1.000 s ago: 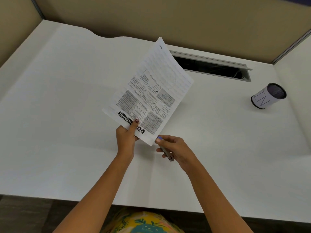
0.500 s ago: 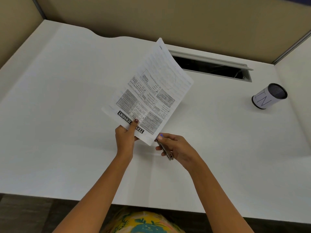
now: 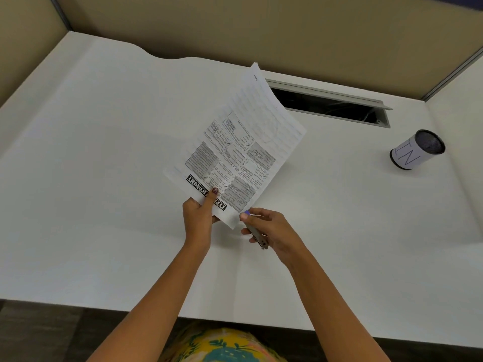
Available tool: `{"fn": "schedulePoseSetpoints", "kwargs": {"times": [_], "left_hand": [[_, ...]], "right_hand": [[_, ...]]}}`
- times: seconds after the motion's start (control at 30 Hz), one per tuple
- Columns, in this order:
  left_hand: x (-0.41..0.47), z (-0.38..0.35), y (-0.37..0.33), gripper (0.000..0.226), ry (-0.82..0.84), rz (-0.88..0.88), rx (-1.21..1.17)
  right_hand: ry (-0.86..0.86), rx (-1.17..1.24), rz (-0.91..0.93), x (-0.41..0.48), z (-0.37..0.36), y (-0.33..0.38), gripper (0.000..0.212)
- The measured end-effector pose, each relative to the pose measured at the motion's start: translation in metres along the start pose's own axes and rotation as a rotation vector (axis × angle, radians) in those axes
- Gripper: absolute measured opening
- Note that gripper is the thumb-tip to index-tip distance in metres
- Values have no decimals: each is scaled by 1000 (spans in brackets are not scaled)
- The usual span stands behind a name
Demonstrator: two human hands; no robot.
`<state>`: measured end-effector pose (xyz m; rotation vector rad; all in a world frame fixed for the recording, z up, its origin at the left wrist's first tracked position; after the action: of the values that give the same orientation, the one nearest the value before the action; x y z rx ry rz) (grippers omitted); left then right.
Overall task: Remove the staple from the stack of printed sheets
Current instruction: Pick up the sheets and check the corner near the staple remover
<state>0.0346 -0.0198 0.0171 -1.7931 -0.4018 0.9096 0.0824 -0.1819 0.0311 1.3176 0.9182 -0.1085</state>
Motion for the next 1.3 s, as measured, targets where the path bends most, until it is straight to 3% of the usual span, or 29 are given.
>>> {"fn": "schedulePoseSetpoints", "kwargs": {"times": [0.23,0.37,0.53,0.67,0.77,0.93,1.07,1.3], "left_hand": [[-2,-1,-1,29,48,7,-98],[-1,0,1,28,30,5,-83],[0,1,0,31,23,2,-81],[1,1,-3,29,40,-8,-96],[2,0,-4,27,37,-11,-93],[2,-1,-4,27,41,-12,-95],[1,-2,-3,28,31,-5,-72],[-4,-4,-5,25,30,-38,1]], "right_hand": [[110,120,-22,-3,3,-2,40],[171,317,-83,-5,1,-2,49],[233,618,-211,-9,-3,-4,43],[208,699,-273,-8,-4,-8,31],[130,587,-222,-9,-1,-10,20],[-26,-10,-67,-10,8,-10,34],[45,-3,-59,-13,4,-11,51],[74,64,-24,-15,0,-6,50]]}}
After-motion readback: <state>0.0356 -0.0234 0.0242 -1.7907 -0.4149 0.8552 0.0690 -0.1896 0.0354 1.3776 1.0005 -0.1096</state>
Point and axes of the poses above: each hand's wrist, its own x-axis towards the middle knuckle, its own z-axis out of the back of the hand, y = z × x, the point moved 4 cm from there along x, towards the middle knuckle, and after that the axes turned 1 degree about x, right-handed, at the moved point
